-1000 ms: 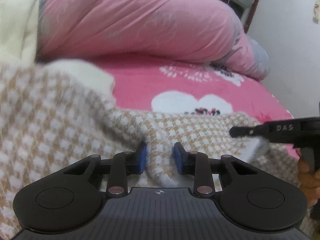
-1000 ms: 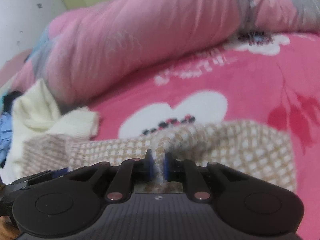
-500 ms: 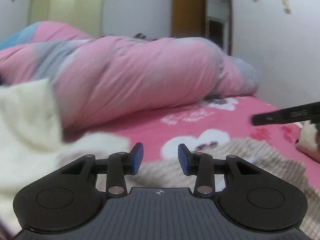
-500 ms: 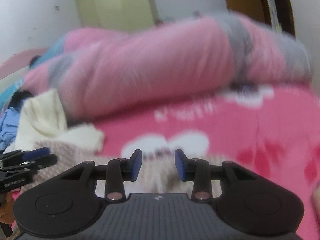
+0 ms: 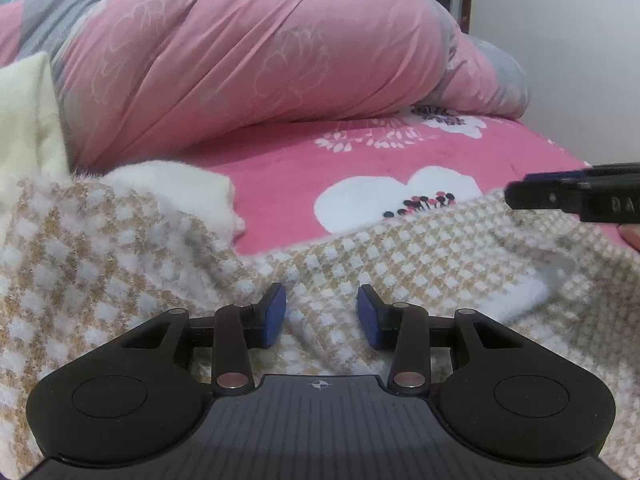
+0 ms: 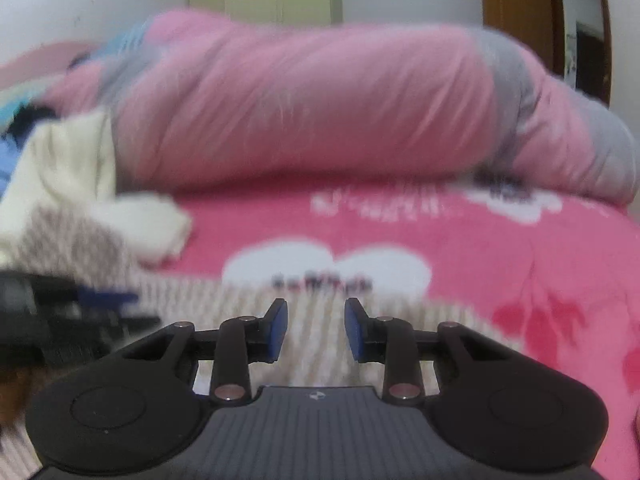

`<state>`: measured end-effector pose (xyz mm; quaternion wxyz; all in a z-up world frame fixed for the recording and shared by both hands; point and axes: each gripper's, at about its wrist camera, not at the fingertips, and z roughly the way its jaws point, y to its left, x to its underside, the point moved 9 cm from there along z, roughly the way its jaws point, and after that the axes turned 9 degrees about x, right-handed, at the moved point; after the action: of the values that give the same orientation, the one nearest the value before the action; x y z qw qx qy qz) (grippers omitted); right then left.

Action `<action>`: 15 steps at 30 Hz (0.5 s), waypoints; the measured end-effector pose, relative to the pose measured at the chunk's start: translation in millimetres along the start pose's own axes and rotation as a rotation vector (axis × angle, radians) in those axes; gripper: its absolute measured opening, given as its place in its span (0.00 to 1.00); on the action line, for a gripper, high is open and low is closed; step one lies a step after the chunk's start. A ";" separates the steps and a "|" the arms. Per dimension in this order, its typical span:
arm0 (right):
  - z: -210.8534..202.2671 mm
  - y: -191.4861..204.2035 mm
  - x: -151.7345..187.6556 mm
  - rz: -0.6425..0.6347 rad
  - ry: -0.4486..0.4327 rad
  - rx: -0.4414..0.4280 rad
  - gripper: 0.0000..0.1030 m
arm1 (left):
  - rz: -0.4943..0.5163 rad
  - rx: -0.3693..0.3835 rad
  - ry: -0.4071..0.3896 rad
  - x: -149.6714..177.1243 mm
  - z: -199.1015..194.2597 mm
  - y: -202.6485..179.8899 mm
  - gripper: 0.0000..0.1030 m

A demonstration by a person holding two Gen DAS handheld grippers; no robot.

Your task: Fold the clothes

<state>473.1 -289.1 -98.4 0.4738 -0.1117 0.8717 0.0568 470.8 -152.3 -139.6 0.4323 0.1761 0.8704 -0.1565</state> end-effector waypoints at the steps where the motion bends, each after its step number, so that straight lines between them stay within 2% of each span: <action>1: 12.0 -3.7 8.3 -0.005 0.037 0.024 0.32 | 0.001 -0.002 -0.001 0.3 -0.1 -0.2 0.39; 2: 27.1 -8.7 20.3 -0.018 0.089 0.063 0.33 | 0.002 -0.004 -0.001 0.5 -0.1 -0.4 0.39; 3: 33.6 -15.8 27.9 0.013 0.107 0.065 0.36 | 0.001 -0.003 0.004 -0.5 -0.8 -0.8 0.39; 6: 23.7 -41.4 25.5 0.208 0.113 0.054 0.33 | 0.040 -0.030 -0.017 -8.1 -8.1 -5.6 0.40; 7: 11.2 -42.0 18.4 0.214 0.080 0.055 0.33 | 0.067 -0.043 -0.036 -9.9 -16.2 -8.4 0.40; 10: -25.7 -31.8 -3.0 0.178 -0.026 0.024 0.33 | 0.161 -0.007 -0.134 -16.0 -41.8 -28.4 0.42; 12: -37.9 -11.9 -8.7 0.129 -0.060 -0.043 0.33 | 0.225 -0.006 -0.107 -13.7 -40.5 -43.0 0.43; 13: -38.3 0.2 -5.6 0.082 -0.067 -0.064 0.33 | 0.244 -0.038 -0.038 -6.7 -31.0 -47.3 0.43; 14: -33.4 10.4 3.3 0.040 -0.057 -0.083 0.33 | 0.241 -0.062 0.028 1.7 -19.0 -48.7 0.43; 15: -15.0 19.9 23.5 0.005 0.009 -0.097 0.32 | 0.241 -0.077 0.038 7.8 -13.8 -49.6 0.44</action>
<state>443.6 -276.3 -110.1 0.4637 -0.1327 0.8703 0.0996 434.8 -189.3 -131.9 0.4380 0.2656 0.8563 -0.0665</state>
